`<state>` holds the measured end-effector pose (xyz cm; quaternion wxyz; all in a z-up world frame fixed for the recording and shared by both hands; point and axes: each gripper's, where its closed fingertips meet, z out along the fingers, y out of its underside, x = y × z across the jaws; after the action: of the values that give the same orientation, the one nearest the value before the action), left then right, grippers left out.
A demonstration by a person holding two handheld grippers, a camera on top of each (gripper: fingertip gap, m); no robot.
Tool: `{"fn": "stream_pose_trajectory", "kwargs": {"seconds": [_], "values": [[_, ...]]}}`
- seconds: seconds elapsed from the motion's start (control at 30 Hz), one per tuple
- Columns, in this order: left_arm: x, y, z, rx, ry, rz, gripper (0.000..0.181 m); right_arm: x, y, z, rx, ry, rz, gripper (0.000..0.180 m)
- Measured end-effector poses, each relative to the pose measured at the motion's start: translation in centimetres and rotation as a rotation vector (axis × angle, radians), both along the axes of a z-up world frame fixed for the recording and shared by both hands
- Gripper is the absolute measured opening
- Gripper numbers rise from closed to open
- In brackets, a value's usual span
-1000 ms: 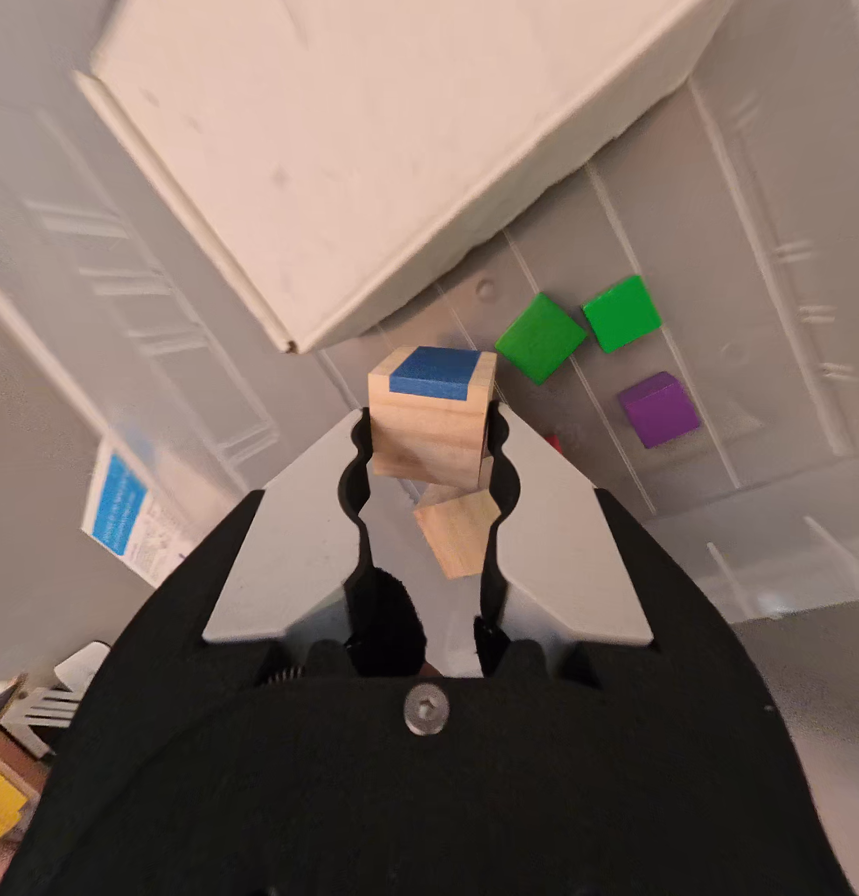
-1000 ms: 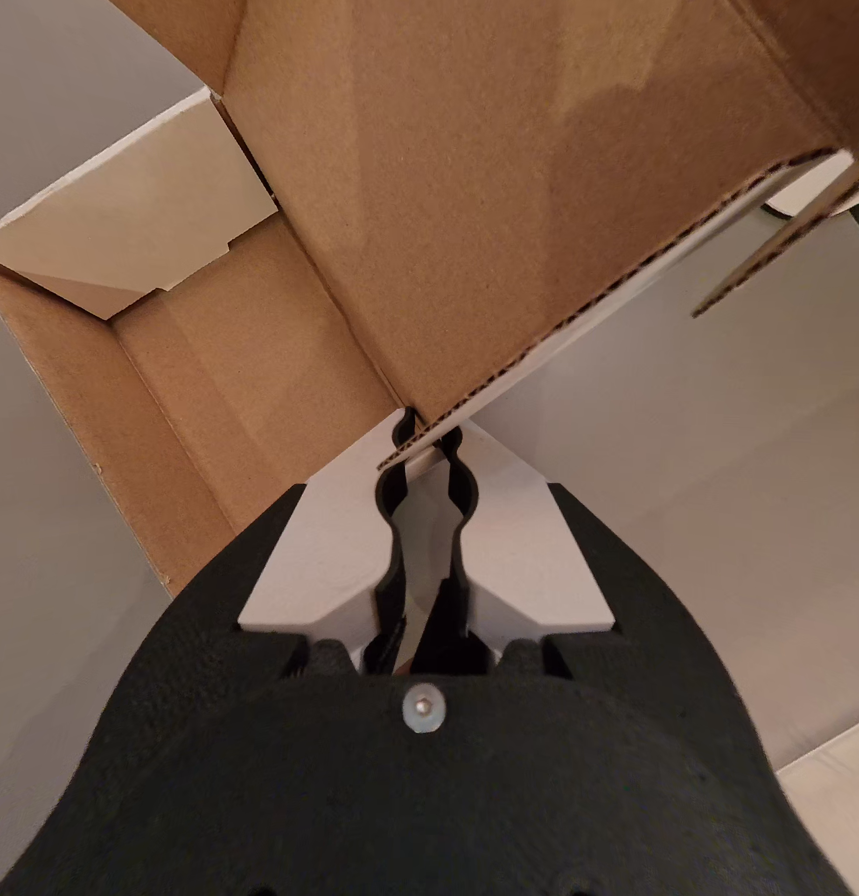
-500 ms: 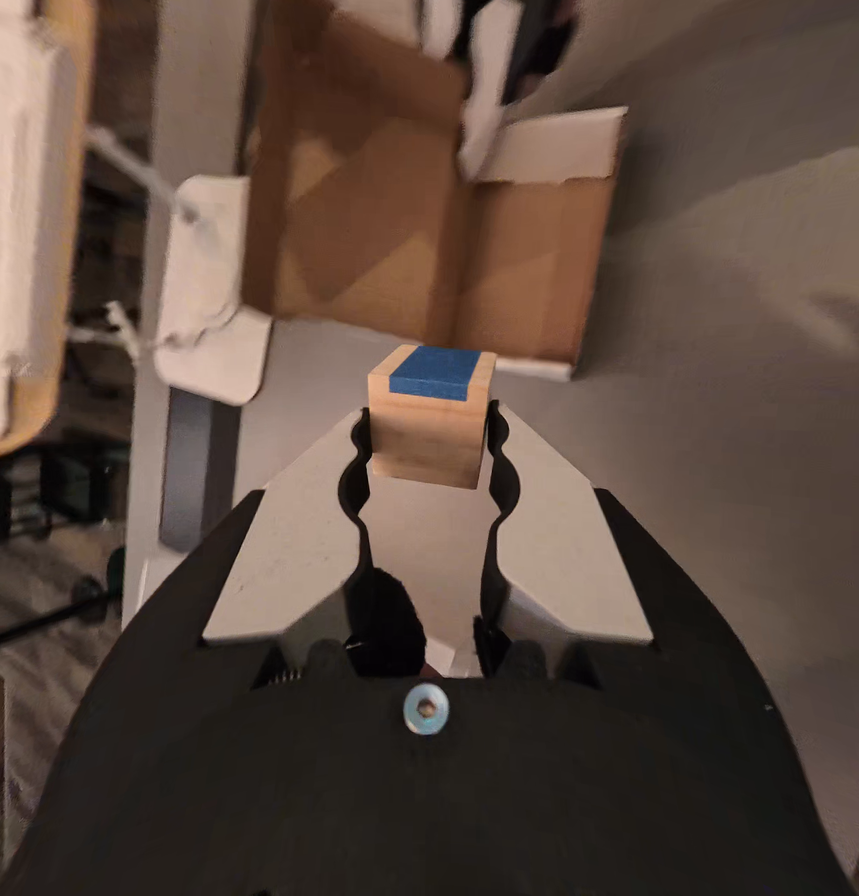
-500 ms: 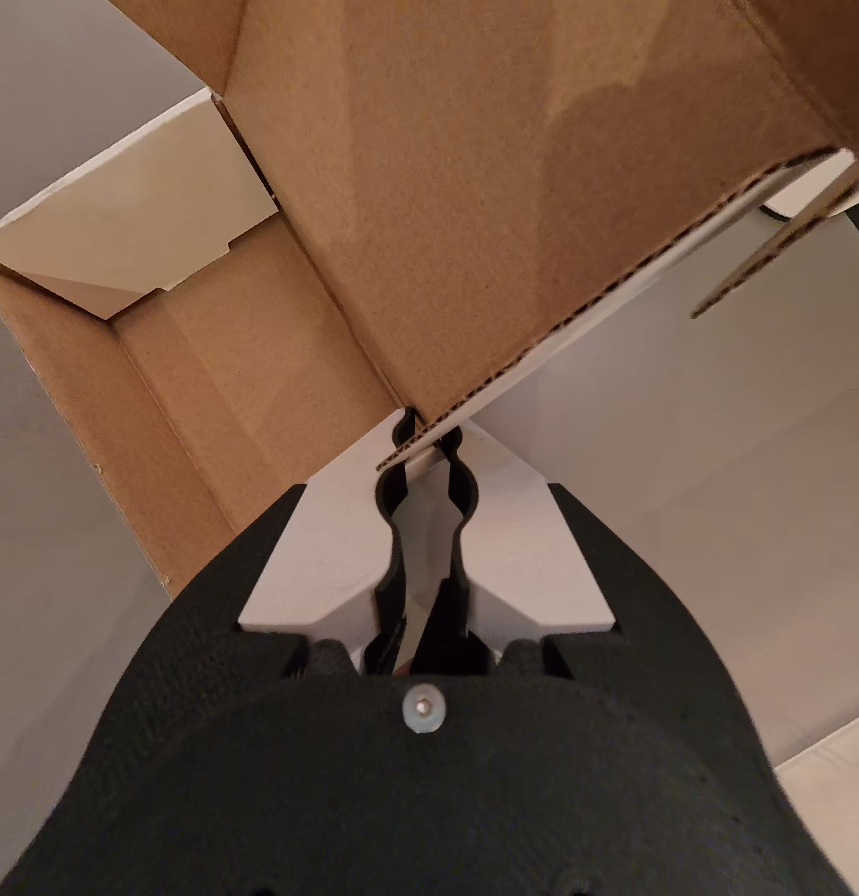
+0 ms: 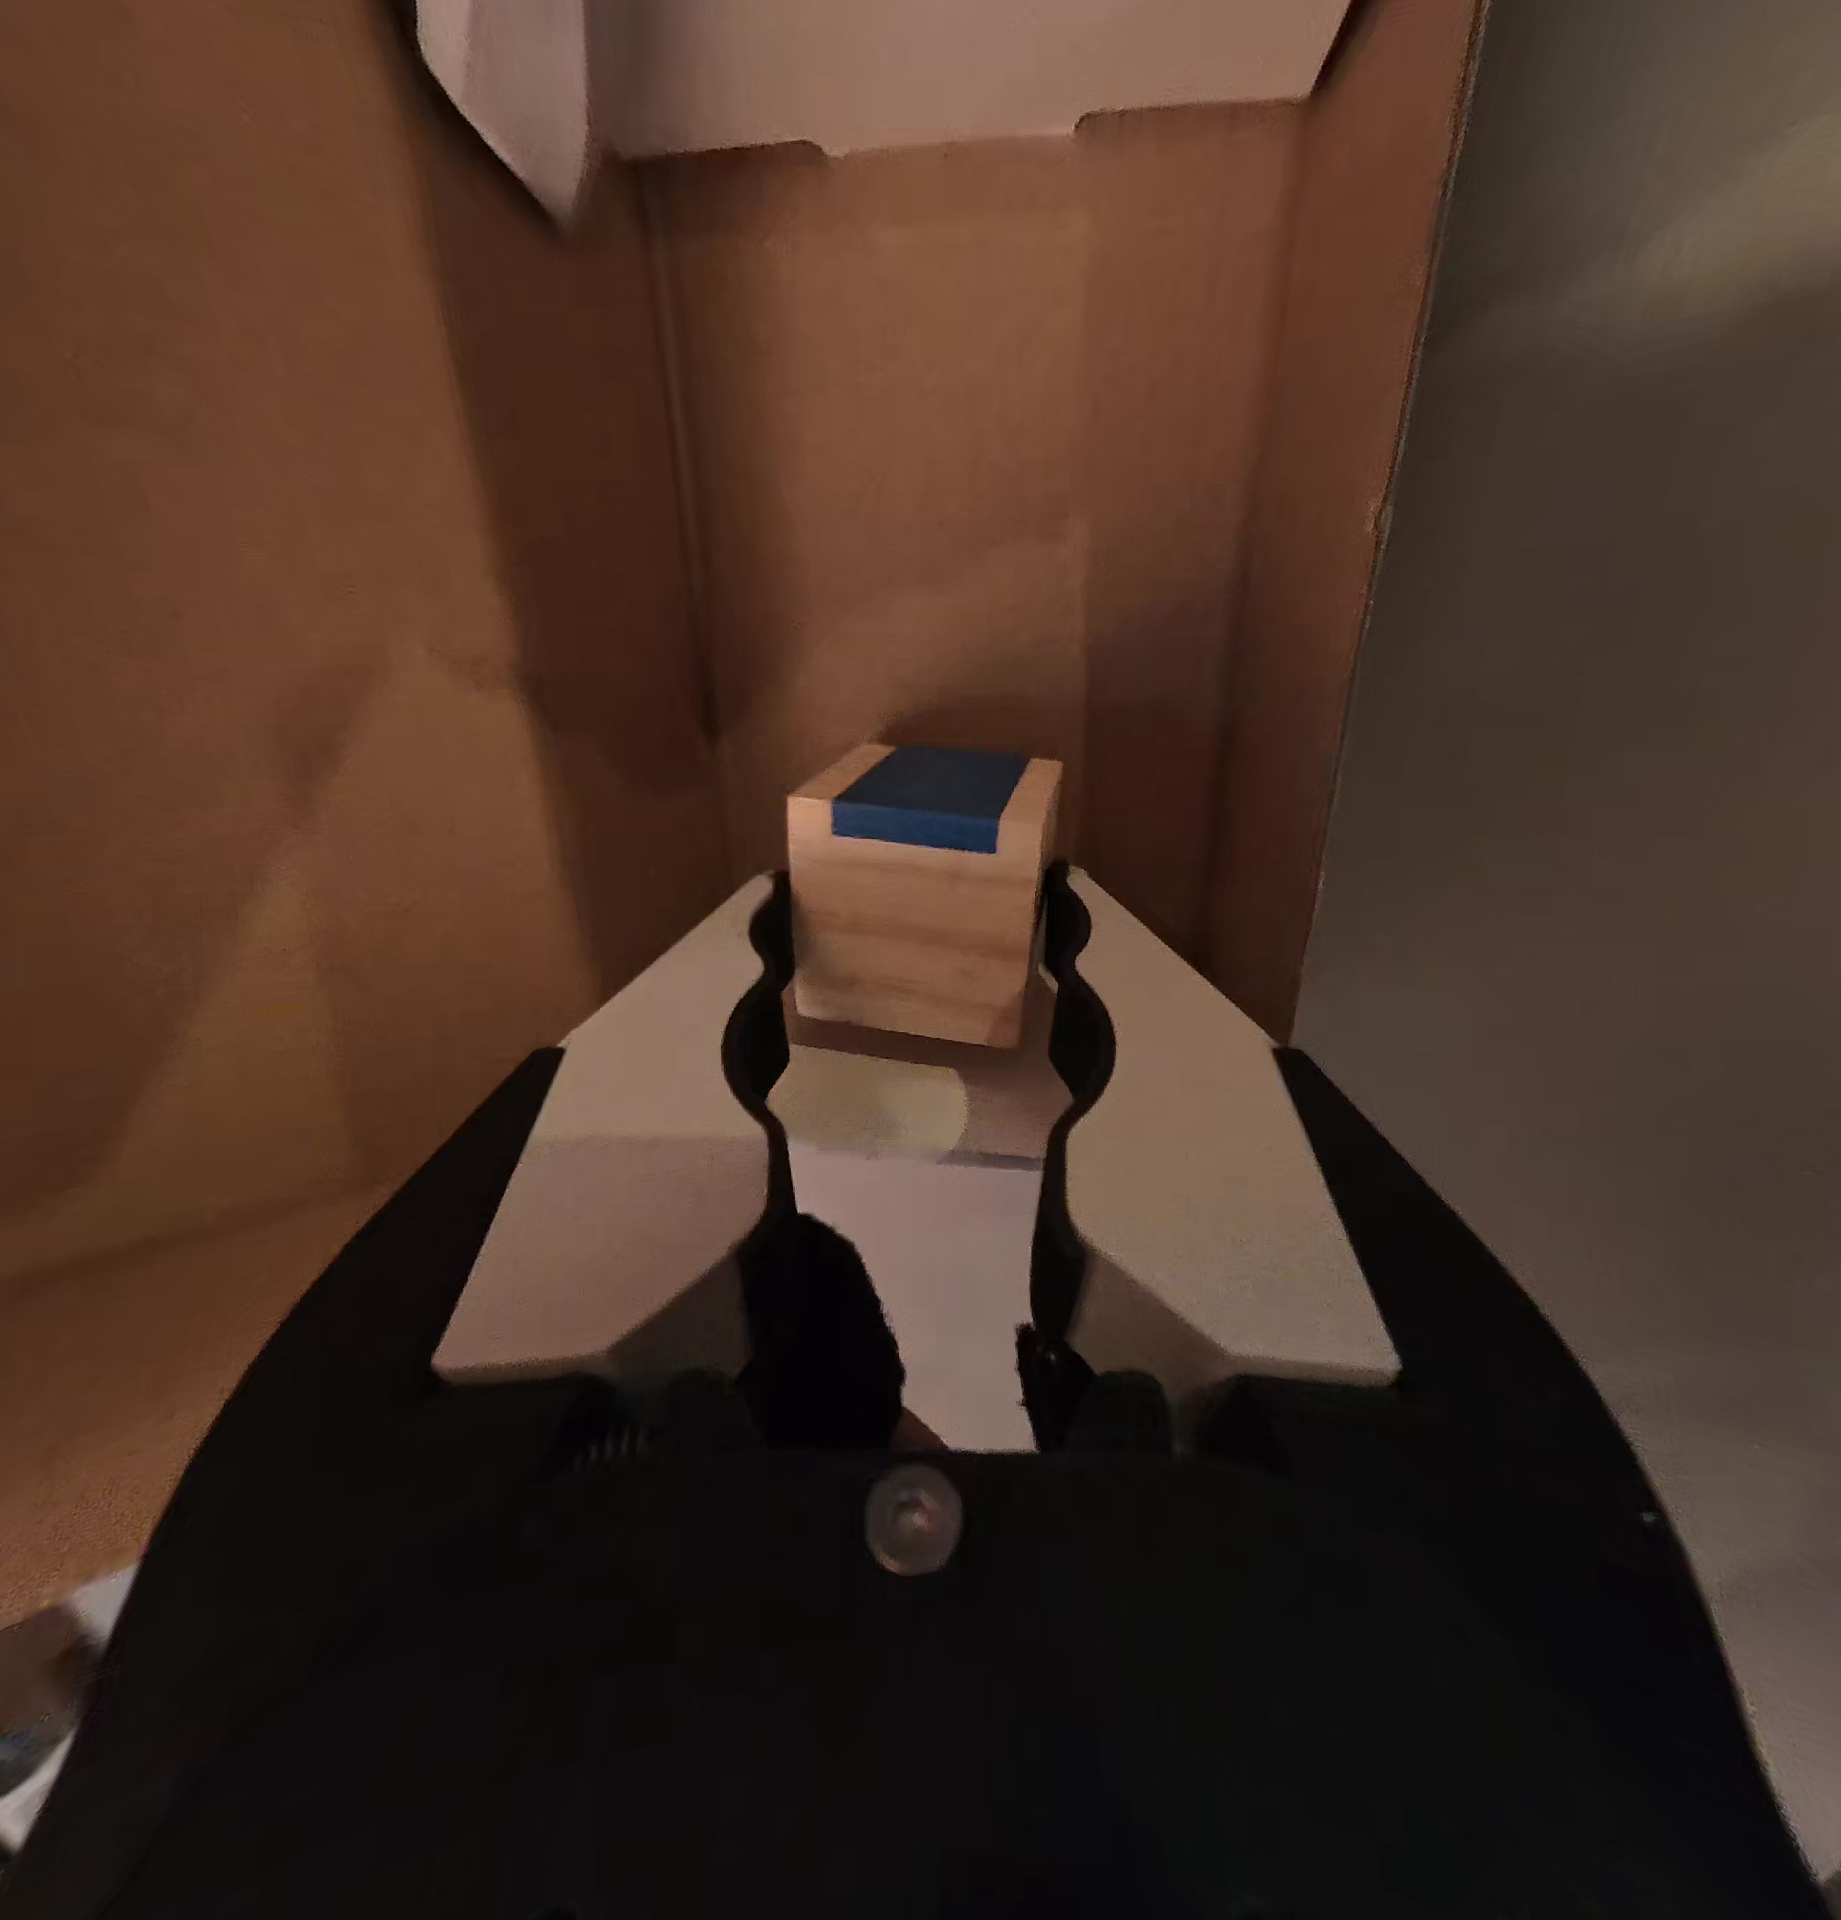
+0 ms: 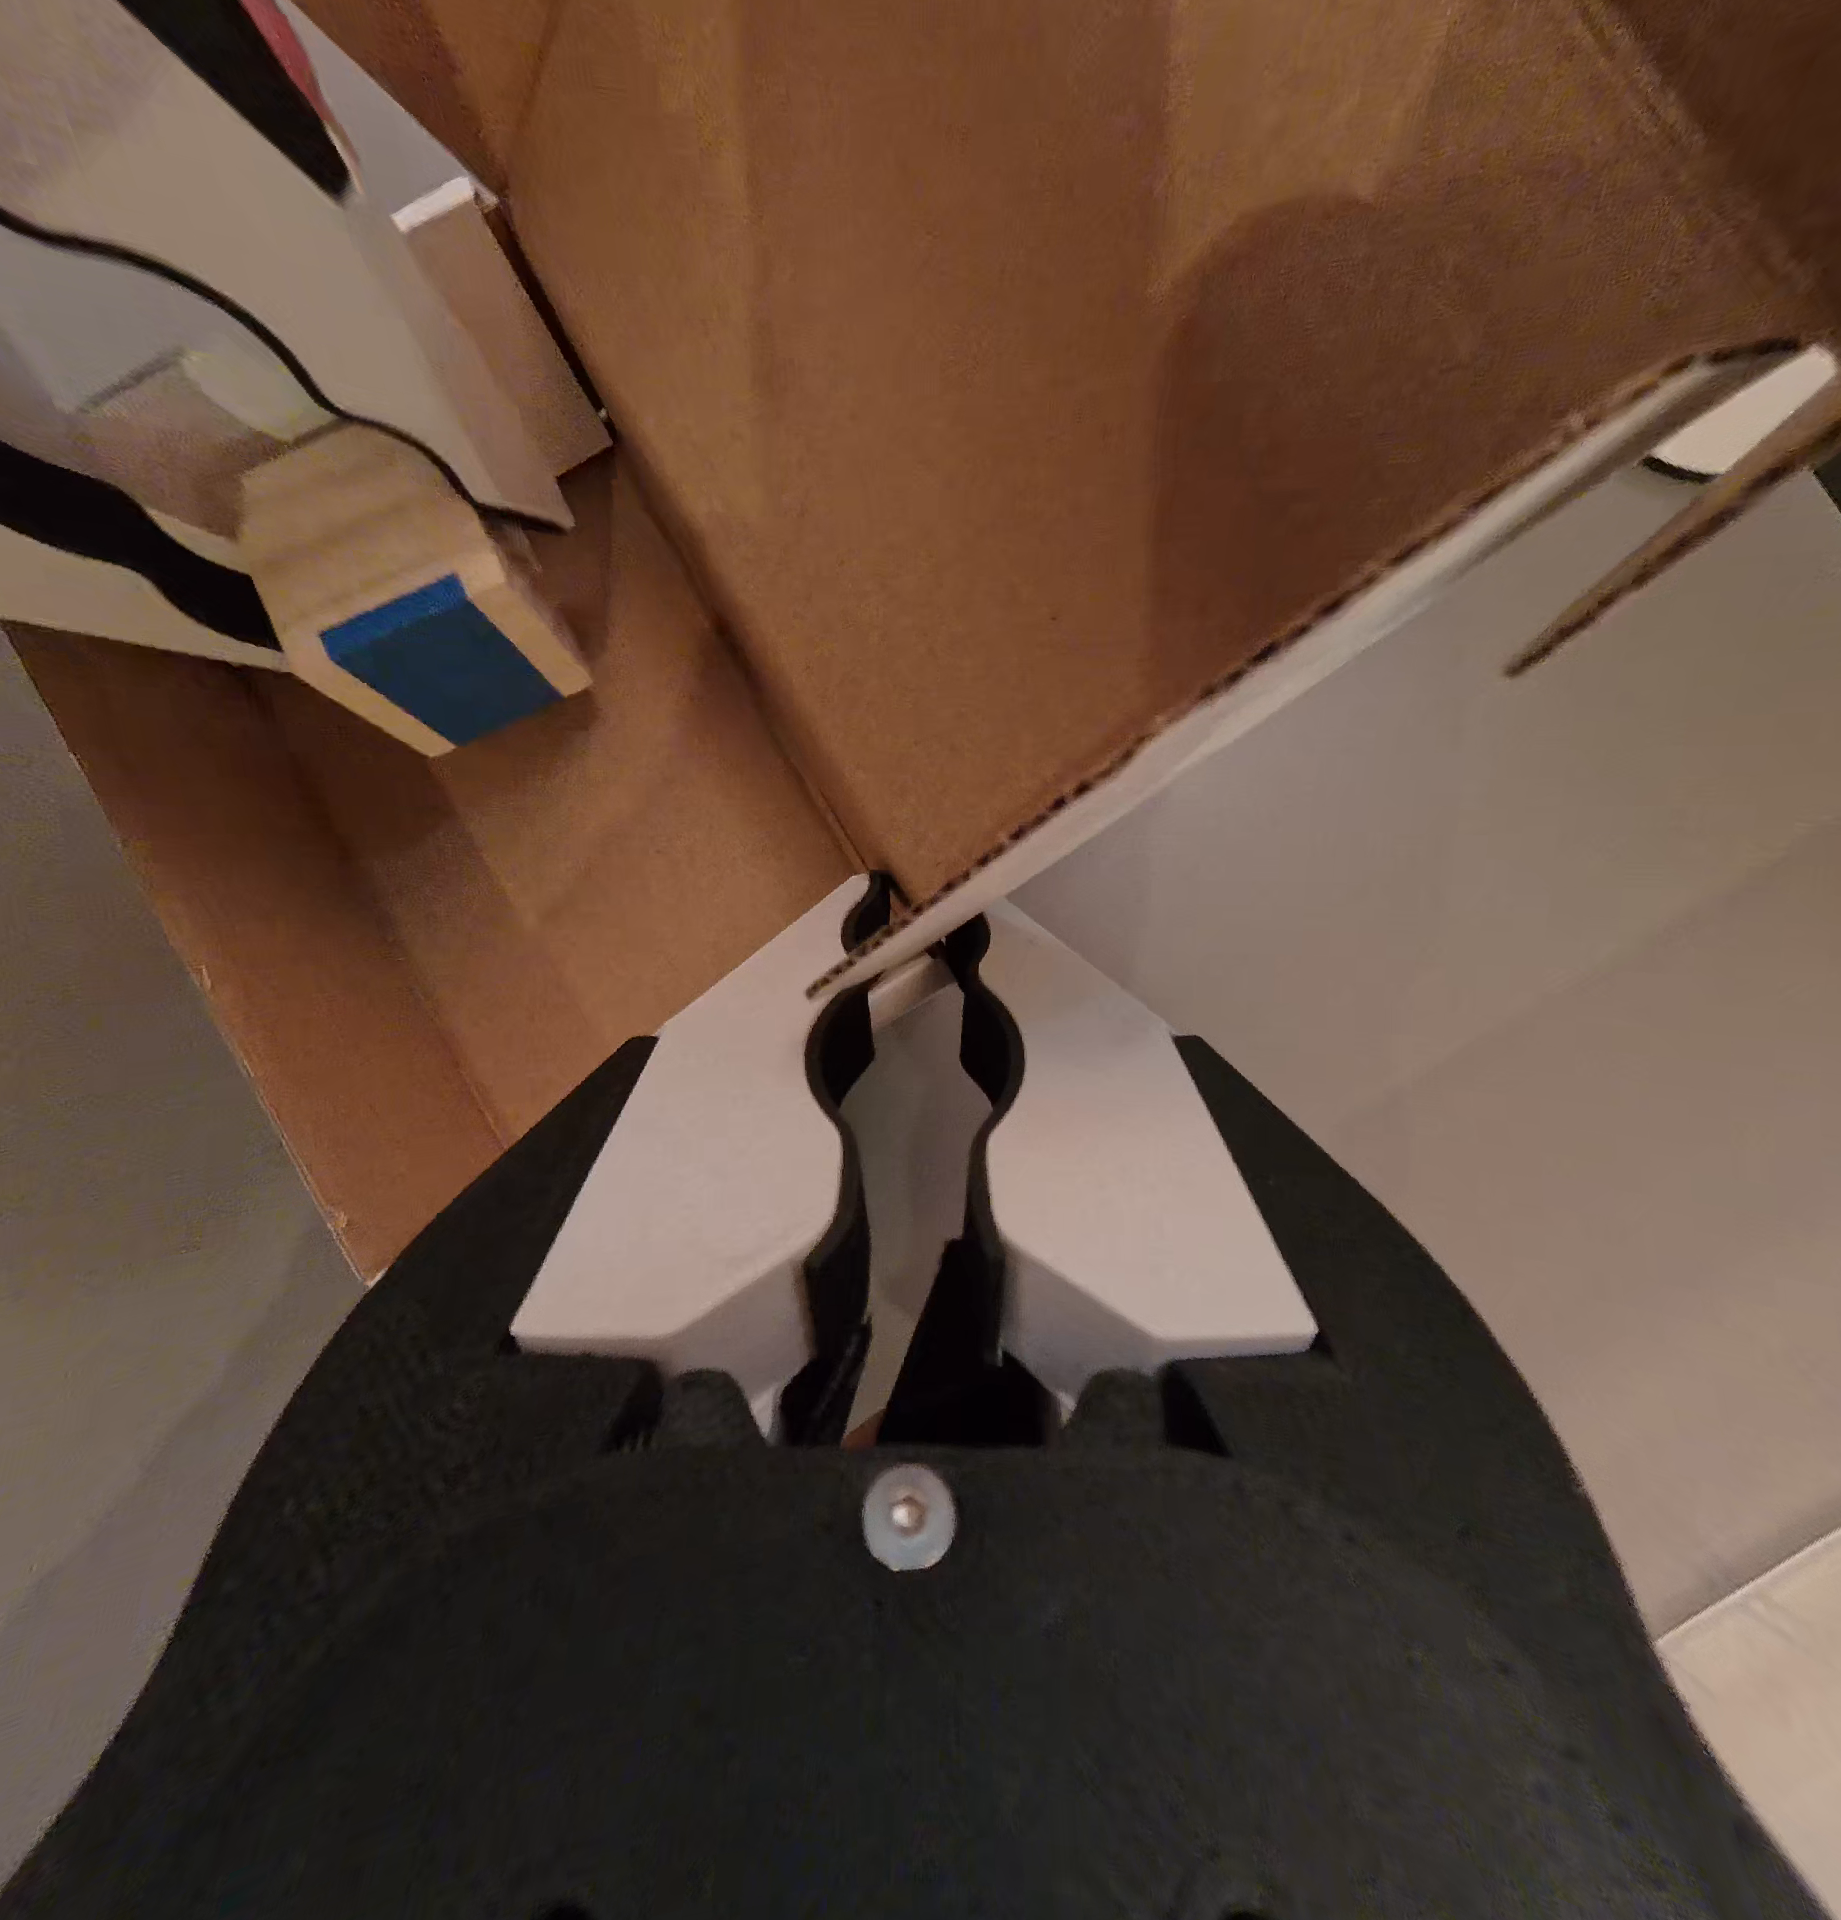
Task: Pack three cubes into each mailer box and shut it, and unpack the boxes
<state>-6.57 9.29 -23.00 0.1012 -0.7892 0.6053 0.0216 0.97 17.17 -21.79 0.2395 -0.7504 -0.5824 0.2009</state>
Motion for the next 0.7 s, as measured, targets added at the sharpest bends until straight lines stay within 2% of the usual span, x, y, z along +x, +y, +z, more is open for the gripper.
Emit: {"fn": "stream_pose_trajectory", "kwargs": {"seconds": [0.07,0.17,0.27,0.4,0.47,0.57,0.7], "values": [[0.4,0.1,0.1,-0.014,-0.032,0.022,0.048,0.0,0.0,0.0,0.001,0.0,0.001,0.008],[0.5,0.3,0.2,0.009,-0.028,0.033,0.073,0.0,0.0,0.0,-0.001,-0.001,0.001,0.009],[0.7,0.2,1.4,0.056,-0.062,0.027,0.071,0.0,0.0,0.0,0.003,-0.001,0.001,0.008],[-0.6,-0.8,6.1,0.204,-0.146,0.036,0.07,0.0,-0.1,0.0,0.002,0.002,0.0,0.008],[-3.8,-1.4,9.0,0.291,-0.155,0.081,0.064,0.0,0.0,0.0,0.001,0.002,0.0,0.008],[-12.2,-2.2,12.5,0.38,-0.106,0.23,0.061,0.0,-0.1,0.0,0.0,0.003,0.001,0.008],[-25.6,-2.7,14.0,0.394,-0.033,0.572,0.061,-0.1,-0.1,0.0,0.0,0.003,0.001,0.008]]}}
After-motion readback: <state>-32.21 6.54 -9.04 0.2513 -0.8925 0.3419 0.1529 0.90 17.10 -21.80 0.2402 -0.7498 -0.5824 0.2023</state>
